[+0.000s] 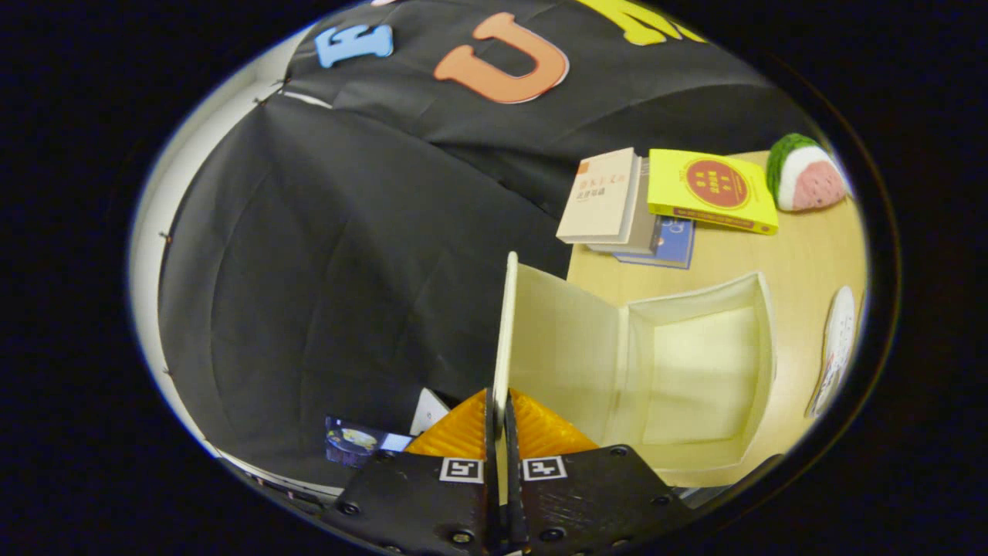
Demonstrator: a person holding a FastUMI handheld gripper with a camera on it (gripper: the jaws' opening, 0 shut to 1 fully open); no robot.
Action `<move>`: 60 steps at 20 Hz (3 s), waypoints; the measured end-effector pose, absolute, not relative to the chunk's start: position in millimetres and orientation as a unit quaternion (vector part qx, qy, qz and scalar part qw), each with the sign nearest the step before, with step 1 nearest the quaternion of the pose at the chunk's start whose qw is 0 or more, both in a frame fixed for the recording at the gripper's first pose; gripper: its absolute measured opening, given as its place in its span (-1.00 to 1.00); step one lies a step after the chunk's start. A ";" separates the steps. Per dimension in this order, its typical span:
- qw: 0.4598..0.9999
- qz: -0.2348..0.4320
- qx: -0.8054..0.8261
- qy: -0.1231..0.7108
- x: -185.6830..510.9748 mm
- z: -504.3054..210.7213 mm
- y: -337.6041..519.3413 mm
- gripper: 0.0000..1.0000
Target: Open the storage box then place both shoes into the box .Put the left shoe in first, then the right shoe, with the right side of both shoes facing outward in a uniform manner.
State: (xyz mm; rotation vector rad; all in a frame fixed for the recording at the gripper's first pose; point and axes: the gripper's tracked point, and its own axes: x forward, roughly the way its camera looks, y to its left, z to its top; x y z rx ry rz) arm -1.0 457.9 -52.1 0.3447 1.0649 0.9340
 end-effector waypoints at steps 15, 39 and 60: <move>0.794 0.361 0.018 0.490 32.0 -90.8 379.9 0.93; 0.747 0.164 -0.071 0.640 139.5 -330.4 32.9 0.74; 0.750 0.140 0.052 0.644 110.1 -319.2 41.7 -0.99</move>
